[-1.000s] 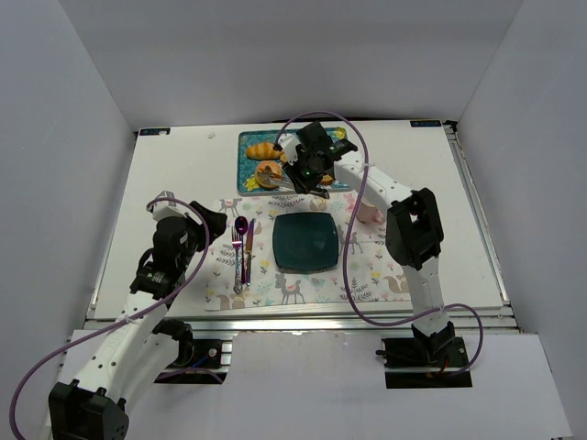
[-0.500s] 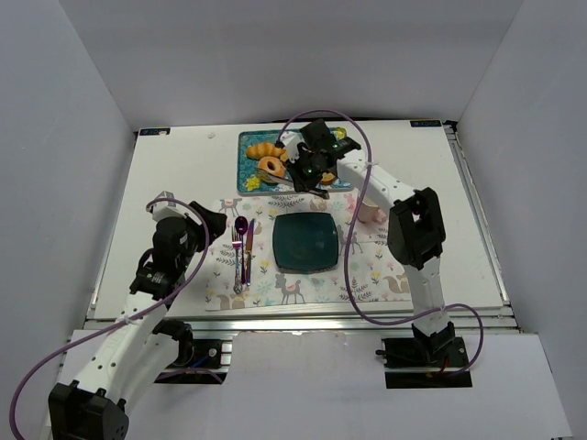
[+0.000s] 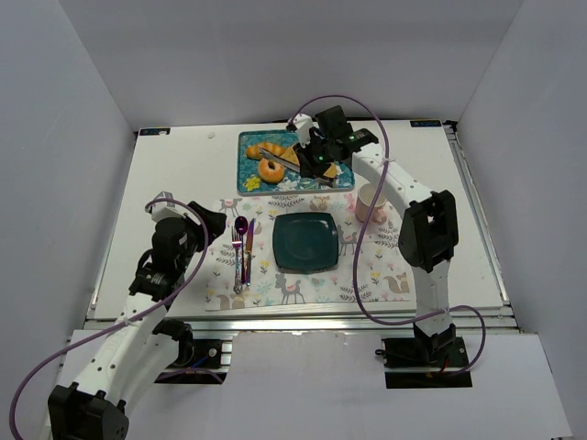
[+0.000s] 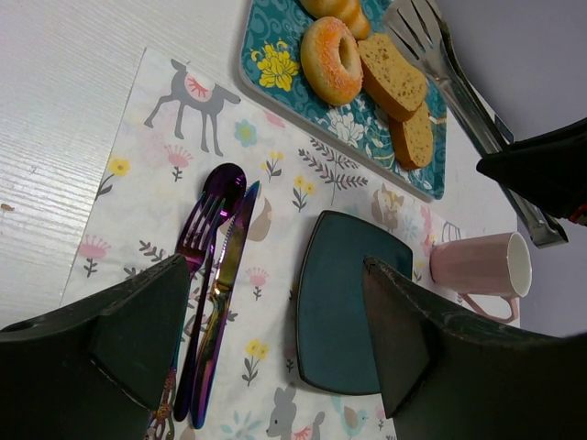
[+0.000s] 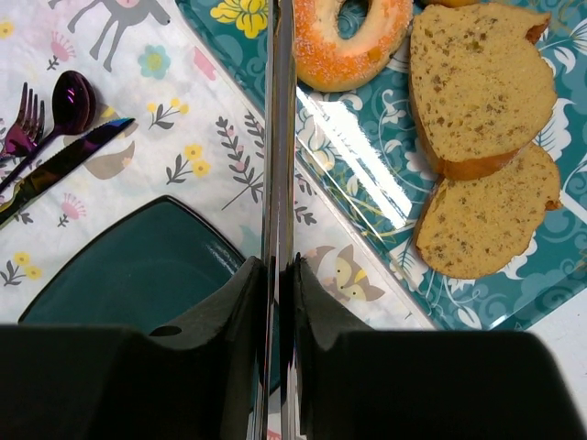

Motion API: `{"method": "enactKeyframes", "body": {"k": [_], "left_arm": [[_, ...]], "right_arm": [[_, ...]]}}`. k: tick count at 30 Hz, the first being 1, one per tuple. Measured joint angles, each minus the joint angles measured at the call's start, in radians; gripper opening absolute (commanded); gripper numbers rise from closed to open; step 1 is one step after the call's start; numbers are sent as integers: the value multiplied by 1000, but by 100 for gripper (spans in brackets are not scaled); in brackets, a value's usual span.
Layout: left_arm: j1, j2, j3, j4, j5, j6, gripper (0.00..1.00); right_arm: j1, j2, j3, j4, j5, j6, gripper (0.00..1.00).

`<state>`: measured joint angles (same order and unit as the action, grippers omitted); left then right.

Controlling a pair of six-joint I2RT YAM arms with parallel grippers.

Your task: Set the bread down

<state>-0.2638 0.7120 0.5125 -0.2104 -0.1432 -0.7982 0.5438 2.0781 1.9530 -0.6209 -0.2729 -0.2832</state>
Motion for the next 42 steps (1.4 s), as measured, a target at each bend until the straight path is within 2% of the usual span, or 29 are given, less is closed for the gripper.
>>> {"method": "enactKeyframes", "body": {"k": [2, 5, 20, 42], "left_arm": [[0, -3, 0, 0, 0, -2, 85], [0, -8, 0, 1, 0, -5, 85], [0, 13, 0, 5, 0, -6, 85], [0, 13, 0, 8, 0, -7, 85]], "right_arm": [[-1, -1, -5, 3, -1, -1, 10], [-4, -3, -25, 3, -11, -7, 17], [-2, -15, -103, 50, 22, -117, 38], [79, -95, -243, 172, 119, -279, 48]]}}
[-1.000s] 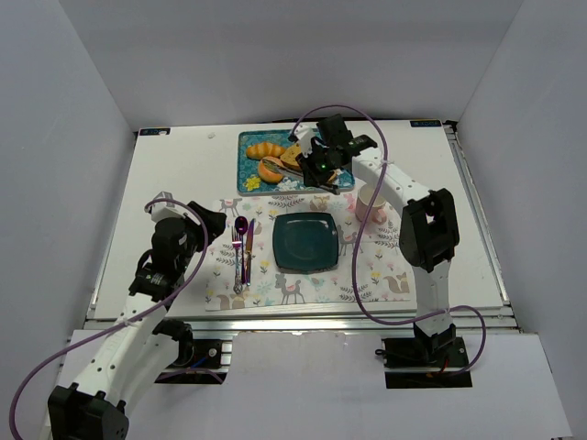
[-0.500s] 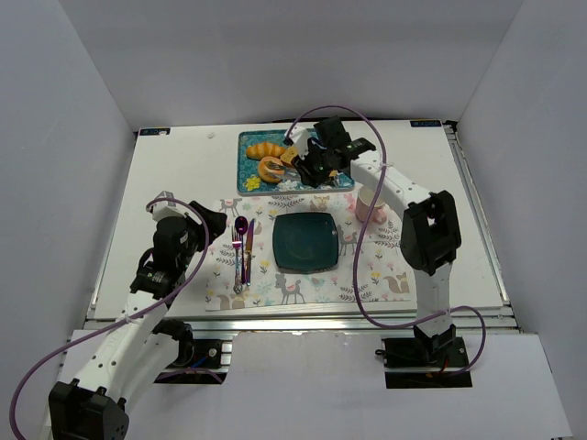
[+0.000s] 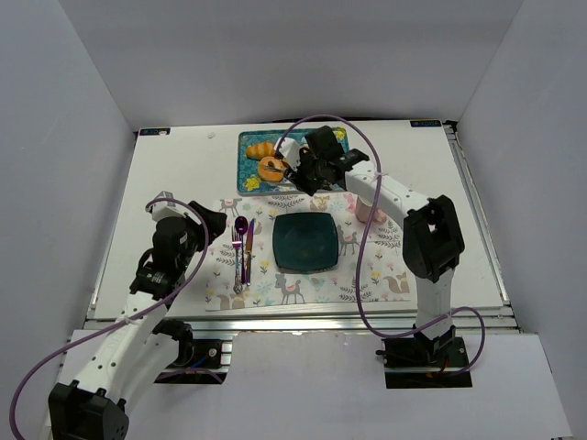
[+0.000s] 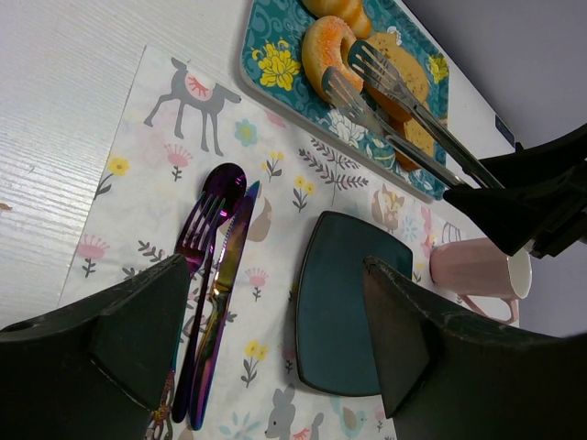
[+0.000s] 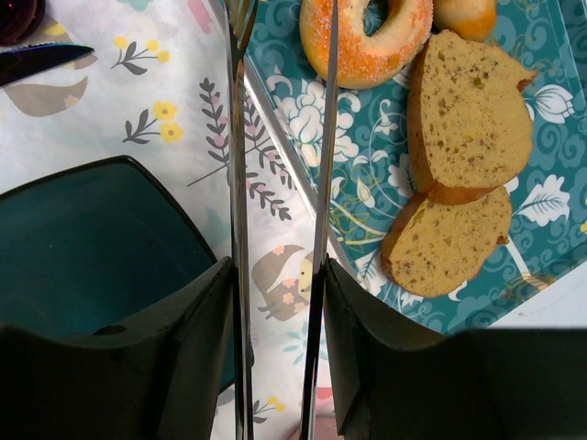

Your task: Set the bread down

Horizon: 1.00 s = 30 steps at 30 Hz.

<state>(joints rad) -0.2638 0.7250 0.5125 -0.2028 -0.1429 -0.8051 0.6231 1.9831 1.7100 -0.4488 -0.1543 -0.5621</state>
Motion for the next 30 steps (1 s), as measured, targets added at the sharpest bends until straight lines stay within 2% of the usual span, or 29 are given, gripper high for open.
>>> {"method": "enactKeyframes", "body": {"k": [30], "left_arm": [[0, -13, 0, 0, 0, -4, 85]], "right_arm": [[26, 4, -39, 64, 124, -93, 52]]}}
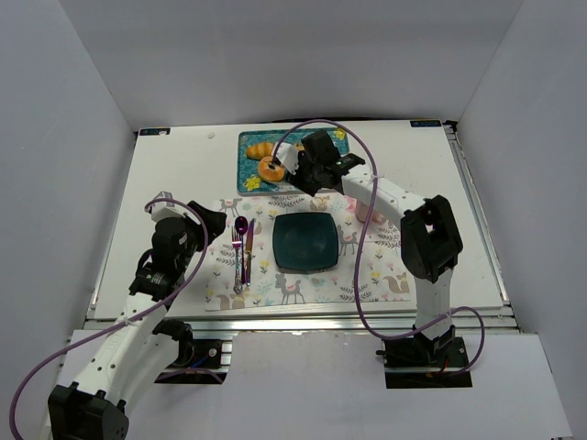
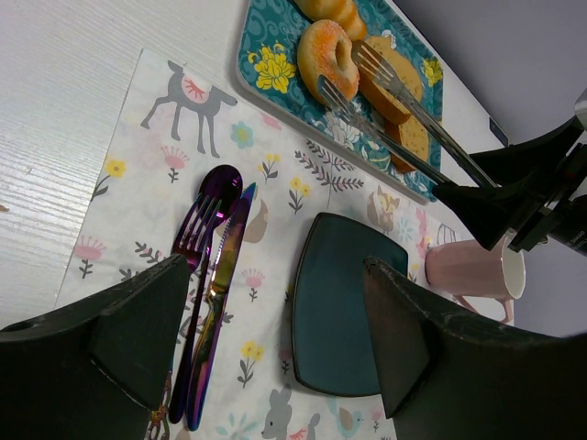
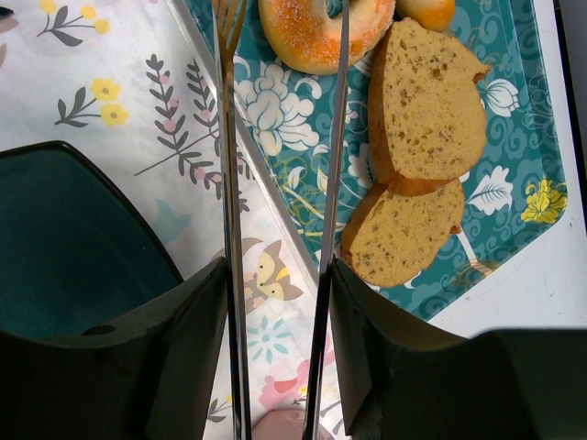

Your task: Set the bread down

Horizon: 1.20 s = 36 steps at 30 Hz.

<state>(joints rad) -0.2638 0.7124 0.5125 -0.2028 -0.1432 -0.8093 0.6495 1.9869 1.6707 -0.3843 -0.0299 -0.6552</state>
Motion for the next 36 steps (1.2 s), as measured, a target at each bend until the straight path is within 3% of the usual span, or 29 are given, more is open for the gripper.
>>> {"method": "enactKeyframes", "body": {"k": [18, 24, 27, 31, 36], "left_arm": [[0, 0, 0, 0, 0, 0, 85], [0, 0, 0, 1, 0, 0, 85], [0, 0, 0, 1, 0, 0, 85], [0, 0, 0, 1, 0, 0, 85], [0, 0, 0, 1, 0, 0, 85]], "right_arm": [[15, 45, 0, 24, 77, -38, 52], [21, 55, 0, 28, 101, -61, 47], [27, 57, -2, 29, 106, -71, 38], [31, 57, -13, 28, 110, -87, 16], [31, 57, -14, 29, 109, -88, 5]]}}
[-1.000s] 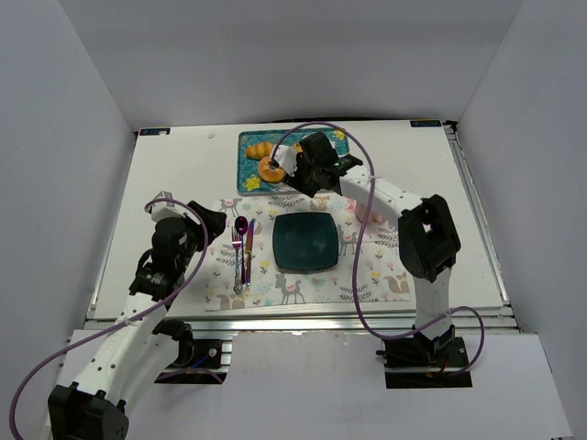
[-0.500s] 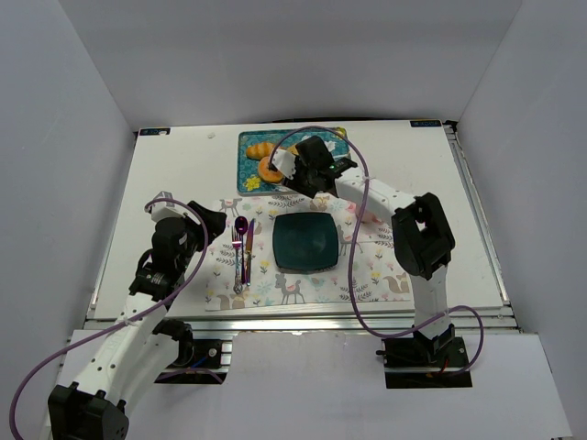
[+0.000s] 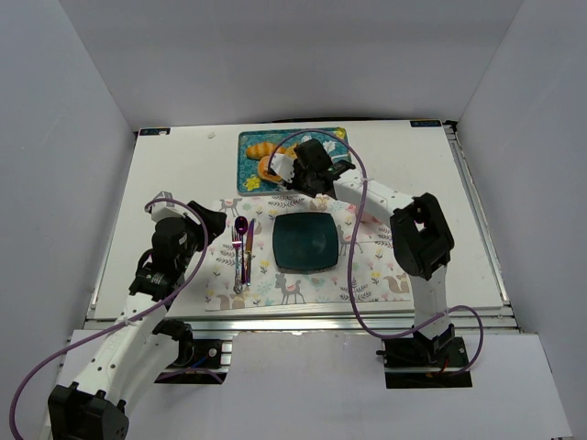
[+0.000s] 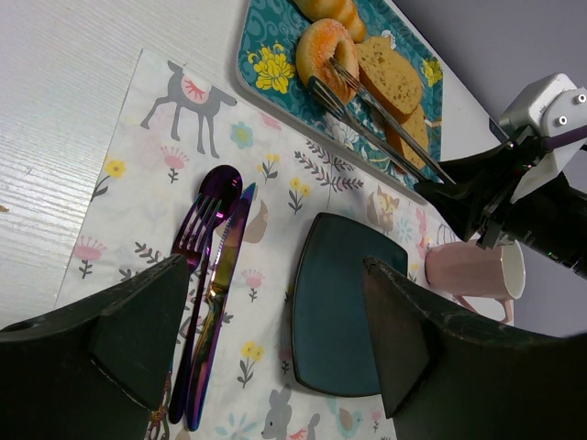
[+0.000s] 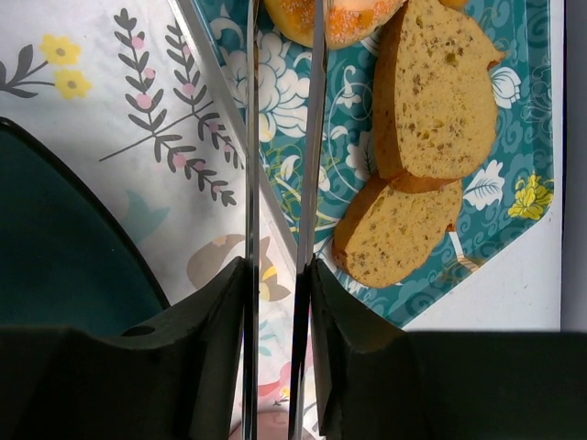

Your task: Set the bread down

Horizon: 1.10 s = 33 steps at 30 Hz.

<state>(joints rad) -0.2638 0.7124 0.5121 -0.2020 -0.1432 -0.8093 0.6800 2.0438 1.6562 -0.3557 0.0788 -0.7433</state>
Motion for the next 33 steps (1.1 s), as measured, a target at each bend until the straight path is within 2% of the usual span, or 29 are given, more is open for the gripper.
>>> {"method": "enactKeyframes", "body": {"k": [7, 11, 17, 23, 27, 28, 31, 33], "left_arm": [[0, -4, 0, 0, 0, 0, 85], [0, -8, 0, 0, 0, 0, 85], [0, -17, -5, 6, 0, -3, 85], [0, -20, -28, 30, 2, -5, 85], [0, 1, -29, 50, 13, -4, 85], [0, 7, -29, 54, 16, -3, 85], [0, 24, -29, 56, 25, -2, 85], [0, 29, -29, 55, 28, 0, 85]], "right_arm": [[-19, -61, -19, -19, -73, 44, 0], [-53, -187, -71, -42, -177, 81, 0], [-122, -512, -335, -85, -322, 58, 0], [-117, -793, -629, -180, -398, 10, 2], [-115, -861, -743, -237, -402, 3, 11], [-115, -860, -755, -238, -398, 3, 25], [-115, -851, -763, -236, -395, 8, 41], [-115, -850, -763, -233, -395, 13, 46]]}}
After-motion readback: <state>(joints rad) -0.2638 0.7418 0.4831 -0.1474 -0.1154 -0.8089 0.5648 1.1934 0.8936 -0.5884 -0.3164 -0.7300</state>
